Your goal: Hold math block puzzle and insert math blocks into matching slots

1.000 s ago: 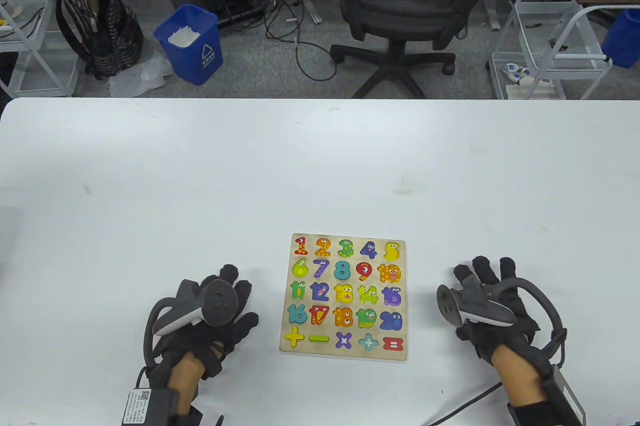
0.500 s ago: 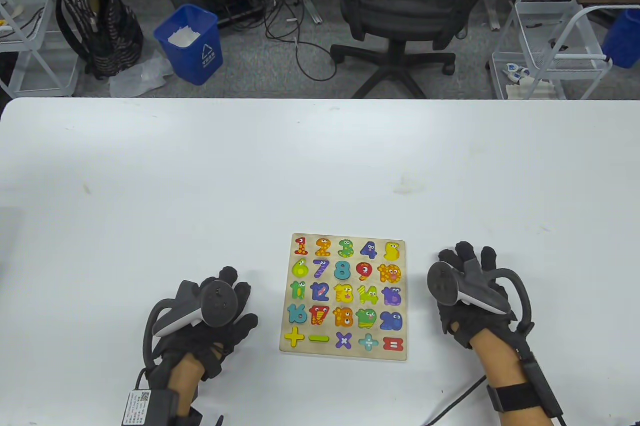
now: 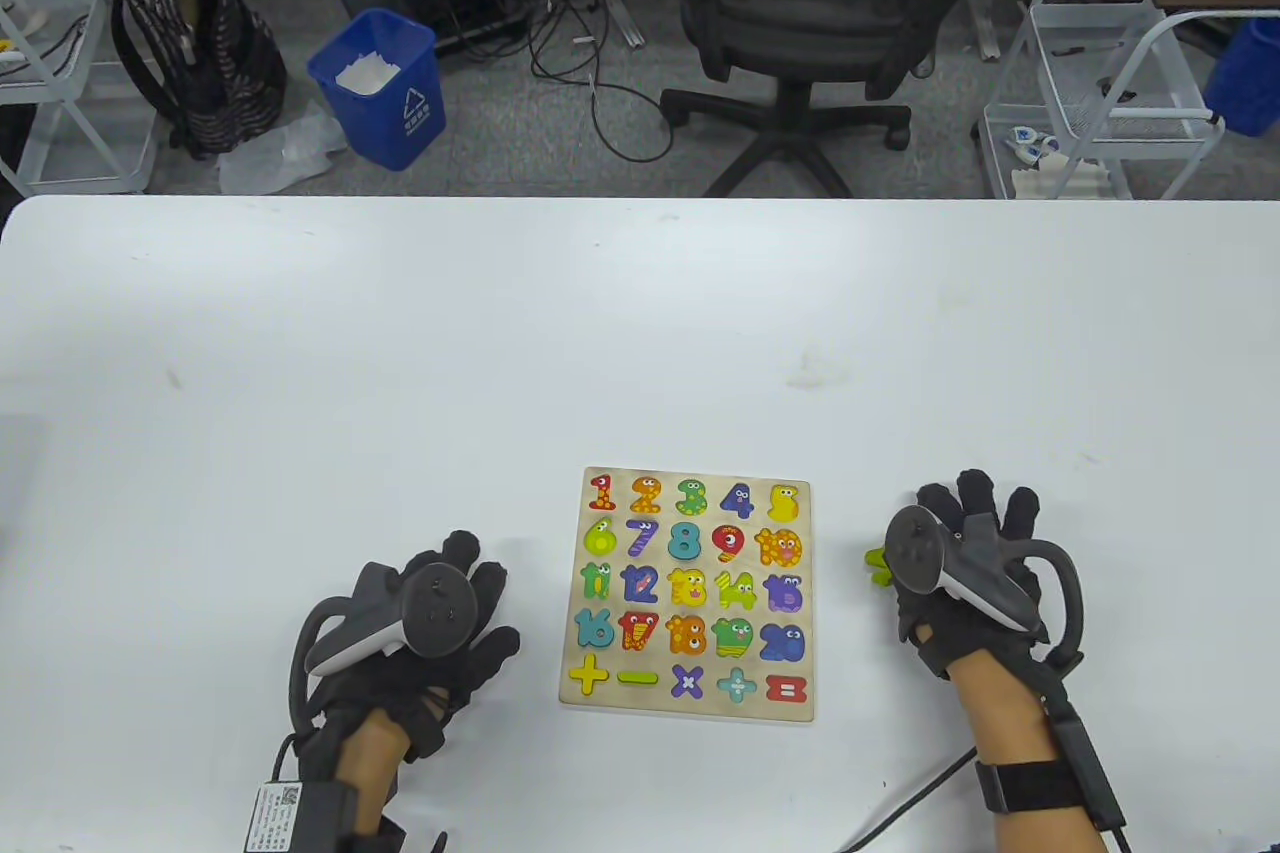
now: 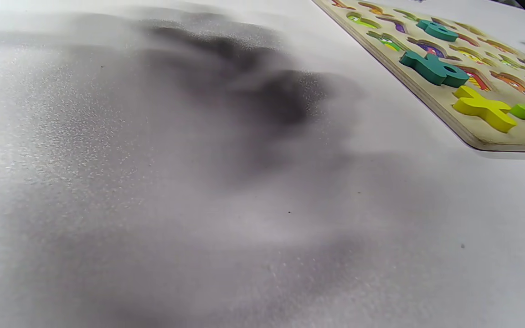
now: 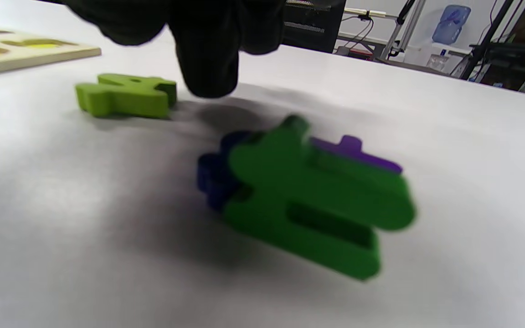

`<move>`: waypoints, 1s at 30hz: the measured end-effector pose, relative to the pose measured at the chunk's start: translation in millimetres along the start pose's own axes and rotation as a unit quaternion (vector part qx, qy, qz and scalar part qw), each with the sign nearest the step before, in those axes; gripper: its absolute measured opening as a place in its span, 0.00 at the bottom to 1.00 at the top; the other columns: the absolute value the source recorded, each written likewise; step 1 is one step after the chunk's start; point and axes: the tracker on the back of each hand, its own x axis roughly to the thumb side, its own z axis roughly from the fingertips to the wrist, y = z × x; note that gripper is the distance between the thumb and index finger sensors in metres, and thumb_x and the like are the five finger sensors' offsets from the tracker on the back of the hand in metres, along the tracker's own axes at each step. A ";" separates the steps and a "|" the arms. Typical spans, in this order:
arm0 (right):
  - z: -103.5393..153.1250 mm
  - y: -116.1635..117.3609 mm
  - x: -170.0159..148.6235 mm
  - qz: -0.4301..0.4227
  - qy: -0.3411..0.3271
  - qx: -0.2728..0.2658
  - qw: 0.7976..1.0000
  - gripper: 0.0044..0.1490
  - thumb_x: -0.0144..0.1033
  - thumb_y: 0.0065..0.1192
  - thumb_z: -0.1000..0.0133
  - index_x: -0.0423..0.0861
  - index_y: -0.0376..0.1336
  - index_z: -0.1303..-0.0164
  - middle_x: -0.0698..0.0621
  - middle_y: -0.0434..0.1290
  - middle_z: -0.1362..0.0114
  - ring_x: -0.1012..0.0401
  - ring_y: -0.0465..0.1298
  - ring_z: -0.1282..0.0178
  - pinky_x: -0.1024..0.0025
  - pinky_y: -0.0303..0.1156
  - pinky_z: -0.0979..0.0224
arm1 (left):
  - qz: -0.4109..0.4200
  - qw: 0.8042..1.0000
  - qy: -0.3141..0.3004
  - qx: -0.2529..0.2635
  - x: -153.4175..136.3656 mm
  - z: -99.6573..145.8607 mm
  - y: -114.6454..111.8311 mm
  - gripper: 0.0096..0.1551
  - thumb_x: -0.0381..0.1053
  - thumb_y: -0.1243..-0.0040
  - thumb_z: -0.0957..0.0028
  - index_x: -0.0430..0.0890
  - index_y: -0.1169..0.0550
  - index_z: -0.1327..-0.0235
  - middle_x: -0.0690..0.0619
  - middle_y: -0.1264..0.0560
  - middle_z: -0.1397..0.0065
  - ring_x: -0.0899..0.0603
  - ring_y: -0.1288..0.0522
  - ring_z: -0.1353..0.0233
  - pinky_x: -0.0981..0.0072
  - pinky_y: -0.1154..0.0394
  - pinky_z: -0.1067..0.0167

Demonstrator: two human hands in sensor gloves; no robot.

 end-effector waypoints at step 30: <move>9.9 -8.2 6.5 0.011 -0.049 -0.008 0.999 0.41 0.66 0.45 0.43 0.57 0.53 0.21 0.52 0.41 0.10 0.42 0.30 0.14 0.24 0.23 0.28 | -0.017 1.000 0.001 0.024 1.8 2.1 0.1 0.45 0.76 0.67 0.41 0.63 0.62 0.17 0.59 0.78 0.19 0.36 0.67 0.14 0.34 0.61 0.23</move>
